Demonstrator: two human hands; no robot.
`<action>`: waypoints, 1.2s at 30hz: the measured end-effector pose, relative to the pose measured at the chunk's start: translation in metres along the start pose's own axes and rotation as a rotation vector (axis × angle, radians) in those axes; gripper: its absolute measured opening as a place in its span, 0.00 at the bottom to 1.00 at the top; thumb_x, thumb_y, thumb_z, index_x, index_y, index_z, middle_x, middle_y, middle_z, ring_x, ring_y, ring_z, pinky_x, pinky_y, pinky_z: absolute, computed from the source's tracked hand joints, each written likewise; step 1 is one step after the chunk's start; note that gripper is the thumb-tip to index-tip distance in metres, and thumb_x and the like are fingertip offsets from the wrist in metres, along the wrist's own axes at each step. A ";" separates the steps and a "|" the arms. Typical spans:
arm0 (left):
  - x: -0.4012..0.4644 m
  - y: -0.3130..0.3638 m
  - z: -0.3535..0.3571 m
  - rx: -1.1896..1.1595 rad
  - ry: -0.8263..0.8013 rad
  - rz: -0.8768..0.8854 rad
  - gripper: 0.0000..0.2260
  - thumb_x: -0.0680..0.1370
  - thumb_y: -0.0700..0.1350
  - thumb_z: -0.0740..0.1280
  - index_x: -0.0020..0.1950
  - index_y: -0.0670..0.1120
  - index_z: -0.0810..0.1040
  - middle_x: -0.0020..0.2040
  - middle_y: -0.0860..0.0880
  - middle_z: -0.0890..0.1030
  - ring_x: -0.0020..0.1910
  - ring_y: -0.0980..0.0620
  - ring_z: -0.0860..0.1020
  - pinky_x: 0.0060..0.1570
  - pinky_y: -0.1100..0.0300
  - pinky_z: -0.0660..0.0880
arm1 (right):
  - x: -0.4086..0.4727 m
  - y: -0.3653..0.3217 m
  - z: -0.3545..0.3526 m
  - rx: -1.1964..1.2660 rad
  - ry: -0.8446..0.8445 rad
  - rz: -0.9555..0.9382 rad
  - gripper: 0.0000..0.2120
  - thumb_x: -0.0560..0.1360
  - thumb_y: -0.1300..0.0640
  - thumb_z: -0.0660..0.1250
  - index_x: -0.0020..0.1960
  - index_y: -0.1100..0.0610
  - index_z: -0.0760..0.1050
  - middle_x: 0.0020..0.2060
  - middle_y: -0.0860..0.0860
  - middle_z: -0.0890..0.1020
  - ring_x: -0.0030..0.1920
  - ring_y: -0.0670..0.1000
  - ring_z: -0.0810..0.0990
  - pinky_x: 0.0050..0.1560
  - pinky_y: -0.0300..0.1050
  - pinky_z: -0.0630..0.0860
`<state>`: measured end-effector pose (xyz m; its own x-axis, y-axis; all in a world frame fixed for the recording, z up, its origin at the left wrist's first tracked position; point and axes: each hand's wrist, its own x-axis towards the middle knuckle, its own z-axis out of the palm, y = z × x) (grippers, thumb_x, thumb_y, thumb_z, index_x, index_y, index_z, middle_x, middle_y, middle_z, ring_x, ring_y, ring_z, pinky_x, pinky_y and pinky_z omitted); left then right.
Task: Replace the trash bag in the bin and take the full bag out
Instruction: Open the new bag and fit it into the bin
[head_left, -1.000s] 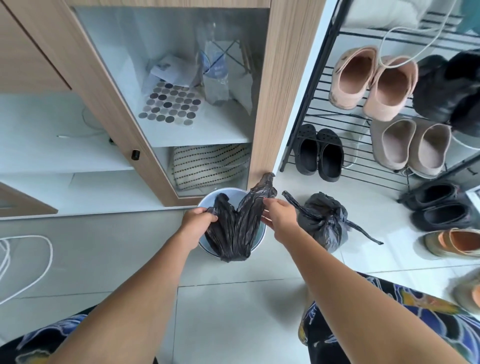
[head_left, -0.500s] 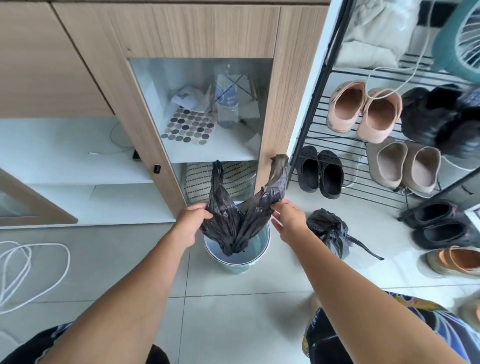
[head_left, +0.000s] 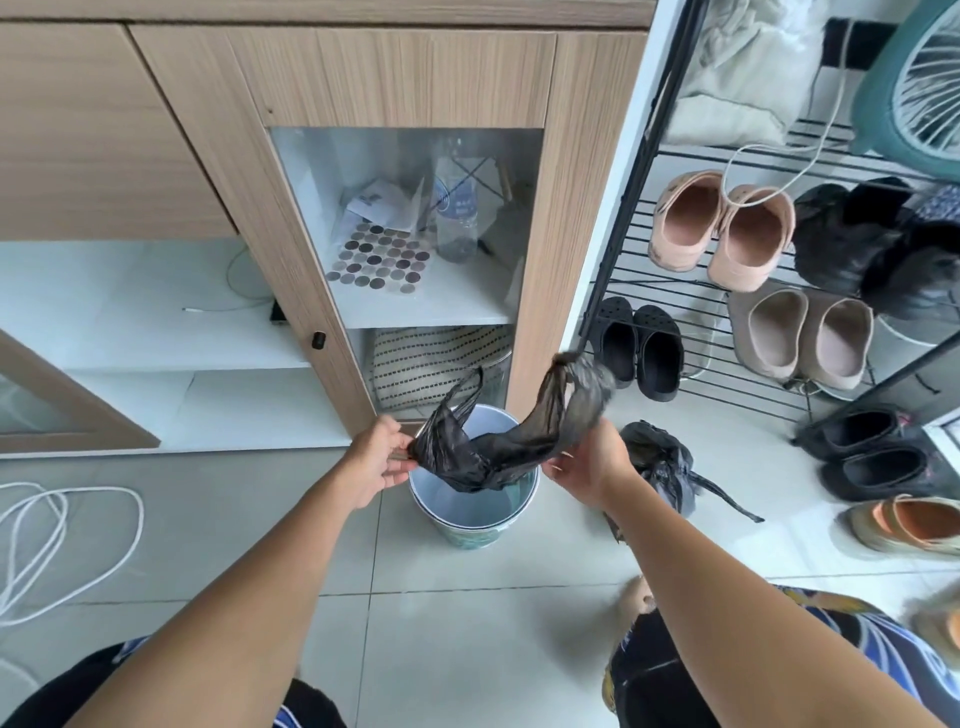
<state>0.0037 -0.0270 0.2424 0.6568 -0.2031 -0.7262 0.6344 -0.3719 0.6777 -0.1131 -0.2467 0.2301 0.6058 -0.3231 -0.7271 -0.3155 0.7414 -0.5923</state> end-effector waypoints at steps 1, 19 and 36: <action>0.002 -0.001 0.000 0.008 0.013 -0.007 0.23 0.82 0.55 0.49 0.53 0.38 0.75 0.53 0.39 0.78 0.47 0.46 0.76 0.50 0.55 0.71 | 0.000 0.001 -0.001 -0.139 0.008 -0.022 0.12 0.79 0.56 0.55 0.48 0.56 0.76 0.47 0.57 0.80 0.38 0.54 0.77 0.40 0.47 0.77; 0.007 -0.024 0.008 1.173 0.042 0.308 0.16 0.64 0.47 0.78 0.45 0.46 0.75 0.52 0.48 0.71 0.47 0.49 0.74 0.47 0.61 0.74 | 0.010 0.017 0.011 -1.741 0.065 -0.282 0.11 0.70 0.62 0.60 0.47 0.64 0.78 0.42 0.57 0.79 0.39 0.56 0.75 0.39 0.43 0.76; 0.028 -0.047 0.037 1.392 0.268 1.147 0.09 0.67 0.41 0.57 0.40 0.44 0.76 0.40 0.46 0.77 0.39 0.44 0.77 0.33 0.56 0.78 | 0.025 0.034 0.020 -1.055 0.203 -0.097 0.09 0.71 0.66 0.60 0.40 0.62 0.79 0.27 0.54 0.81 0.24 0.51 0.79 0.34 0.45 0.83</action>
<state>-0.0232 -0.0487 0.1863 0.6028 -0.7906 0.1080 -0.7979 -0.5959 0.0910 -0.0939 -0.2184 0.1984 0.5605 -0.5166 -0.6472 -0.8017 -0.1427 -0.5804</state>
